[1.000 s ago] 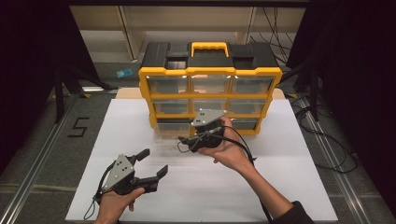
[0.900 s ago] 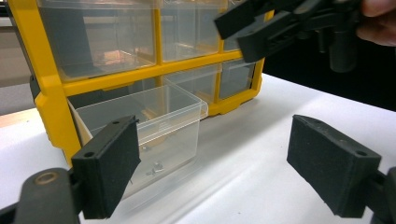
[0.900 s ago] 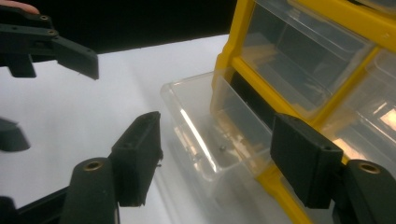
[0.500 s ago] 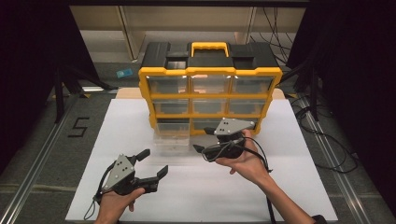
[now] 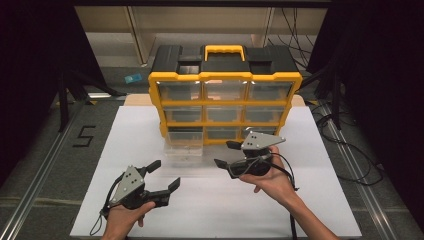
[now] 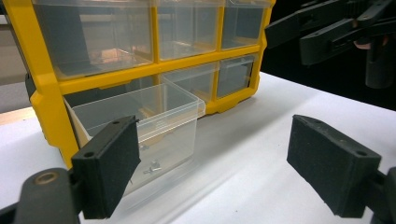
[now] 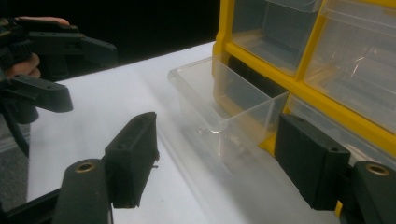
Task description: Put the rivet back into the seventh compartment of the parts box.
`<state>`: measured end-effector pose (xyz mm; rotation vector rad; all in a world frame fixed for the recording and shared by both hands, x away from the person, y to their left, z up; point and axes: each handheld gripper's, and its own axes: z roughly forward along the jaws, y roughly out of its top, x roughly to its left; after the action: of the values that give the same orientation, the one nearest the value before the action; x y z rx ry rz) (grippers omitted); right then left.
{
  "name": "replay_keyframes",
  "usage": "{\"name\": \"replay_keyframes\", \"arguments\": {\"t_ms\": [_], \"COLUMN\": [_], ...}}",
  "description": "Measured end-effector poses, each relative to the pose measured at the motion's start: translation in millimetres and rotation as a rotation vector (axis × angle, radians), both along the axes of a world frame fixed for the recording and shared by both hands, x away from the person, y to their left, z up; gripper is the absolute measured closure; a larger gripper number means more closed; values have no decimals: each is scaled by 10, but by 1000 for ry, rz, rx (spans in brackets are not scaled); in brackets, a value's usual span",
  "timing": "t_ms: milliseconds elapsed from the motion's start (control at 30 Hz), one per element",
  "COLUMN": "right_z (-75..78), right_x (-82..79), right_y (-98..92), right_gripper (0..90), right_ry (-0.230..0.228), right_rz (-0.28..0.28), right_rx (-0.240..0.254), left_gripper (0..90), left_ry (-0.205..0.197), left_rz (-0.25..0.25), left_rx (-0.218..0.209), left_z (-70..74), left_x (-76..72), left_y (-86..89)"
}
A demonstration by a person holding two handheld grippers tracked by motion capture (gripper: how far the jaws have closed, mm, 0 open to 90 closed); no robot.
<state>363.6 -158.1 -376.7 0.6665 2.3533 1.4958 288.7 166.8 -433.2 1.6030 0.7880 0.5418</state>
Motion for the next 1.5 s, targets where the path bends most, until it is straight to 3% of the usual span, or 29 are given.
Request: {"name": "replay_keyframes", "arguments": {"t_ms": [433,833,1133,1500], "right_z": [-162,-243,-317,-383], "right_x": [-177,-305,-389,-458], "right_y": [-288,-440,-504,-579], "right_gripper": [286,270,258,236], "right_ry": [-8,-11,3,13], "right_rz": [-35,-42,-48,-69], "right_rx": [33,75,56,66], "left_gripper": [167,167,167,167], "left_ry": [2,3,3,6], "left_rz": [-2,-1,-3,-1], "left_rx": [2,2,-4,-1], "left_z": [-5,-5,-8,-3], "left_x": [5,3,-1,-7], "left_y": [-2,-2,-1,1]}}
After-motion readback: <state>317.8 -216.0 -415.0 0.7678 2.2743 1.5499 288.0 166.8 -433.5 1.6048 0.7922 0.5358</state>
